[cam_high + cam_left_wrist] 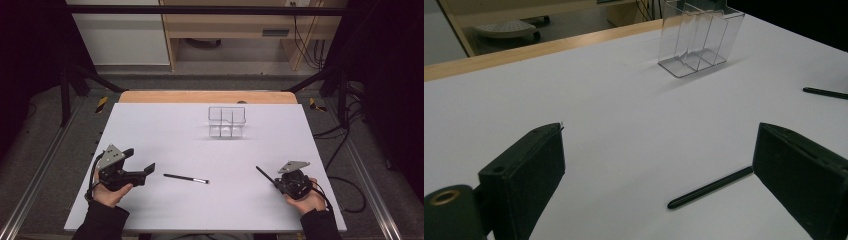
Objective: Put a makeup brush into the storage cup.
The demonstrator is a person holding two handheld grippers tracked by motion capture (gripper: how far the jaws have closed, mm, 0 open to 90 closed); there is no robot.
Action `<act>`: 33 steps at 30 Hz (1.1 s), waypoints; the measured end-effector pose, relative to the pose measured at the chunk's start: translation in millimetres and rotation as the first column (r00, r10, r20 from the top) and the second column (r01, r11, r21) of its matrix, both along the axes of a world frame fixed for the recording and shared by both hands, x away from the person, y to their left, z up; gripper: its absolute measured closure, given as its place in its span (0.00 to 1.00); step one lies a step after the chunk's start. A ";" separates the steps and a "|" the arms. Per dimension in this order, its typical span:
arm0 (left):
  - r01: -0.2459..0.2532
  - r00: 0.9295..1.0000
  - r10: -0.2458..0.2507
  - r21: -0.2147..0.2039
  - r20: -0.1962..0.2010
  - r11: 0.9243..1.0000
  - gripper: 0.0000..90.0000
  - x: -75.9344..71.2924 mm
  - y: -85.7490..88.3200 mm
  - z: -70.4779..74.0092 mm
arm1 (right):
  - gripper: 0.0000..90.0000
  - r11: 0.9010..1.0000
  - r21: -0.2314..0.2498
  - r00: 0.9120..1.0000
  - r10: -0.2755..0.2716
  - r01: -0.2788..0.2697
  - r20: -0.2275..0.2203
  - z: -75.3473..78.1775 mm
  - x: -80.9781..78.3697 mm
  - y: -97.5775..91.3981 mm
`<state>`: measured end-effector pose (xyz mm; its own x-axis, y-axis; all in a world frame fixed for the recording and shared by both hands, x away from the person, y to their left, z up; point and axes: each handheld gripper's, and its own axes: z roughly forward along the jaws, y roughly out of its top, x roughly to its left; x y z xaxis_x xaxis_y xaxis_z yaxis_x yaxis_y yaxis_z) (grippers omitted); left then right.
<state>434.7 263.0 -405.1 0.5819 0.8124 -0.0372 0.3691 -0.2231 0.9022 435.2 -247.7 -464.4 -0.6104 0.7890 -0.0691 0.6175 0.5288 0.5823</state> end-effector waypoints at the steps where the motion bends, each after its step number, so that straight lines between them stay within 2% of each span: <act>1: 0.000 1.000 0.000 -0.001 0.000 1.000 0.07 0.0 0.0 0.0 | 0.90 1.000 0.000 1.000 0.000 0.000 0.001 0.0 -0.1 0.1; 5: -0.001 1.000 0.001 -0.004 0.001 1.000 0.07 0.1 -0.5 0.1 | 0.84 1.000 0.012 1.000 -0.012 0.012 -0.004 2.5 -0.8 0.5; 10: -0.001 1.000 0.001 -0.003 0.003 1.000 0.07 0.3 -1.0 1.3 | 0.76 1.000 0.016 1.000 0.003 -0.004 0.010 15.8 -0.9 1.2; 14: 0.000 1.000 0.000 -0.008 0.005 1.000 0.07 -0.5 -0.7 2.8 | 0.69 1.000 0.014 1.000 0.013 -0.013 -0.026 24.9 5.6 8.9; 15: 0.001 1.000 -0.001 -0.009 0.006 1.000 0.07 -0.6 -0.6 3.0 | 0.67 1.000 0.009 0.999 0.008 -0.008 -0.049 26.4 7.9 11.6; 17: 0.002 1.000 -0.002 -0.010 0.006 1.000 0.07 -0.7 -0.6 3.0 | 0.64 0.999 -0.028 0.998 0.017 -0.019 -0.063 27.2 13.8 14.9; 25: 0.009 1.000 -0.009 -0.001 0.002 1.000 0.07 -0.5 -2.5 2.2 | 0.66 0.995 -0.093 0.984 0.030 -0.046 -0.173 34.8 29.2 20.7; 29: 0.009 1.000 -0.009 0.000 0.002 1.000 0.07 -0.3 -2.6 1.7 | 0.69 0.993 -0.113 0.975 0.016 -0.042 -0.220 29.8 34.2 19.0; 33: 0.013 1.000 -0.013 0.007 -0.001 1.000 0.07 -0.1 -2.9 1.3 | 0.73 0.990 -0.128 0.971 0.032 -0.064 -0.238 23.9 35.5 19.0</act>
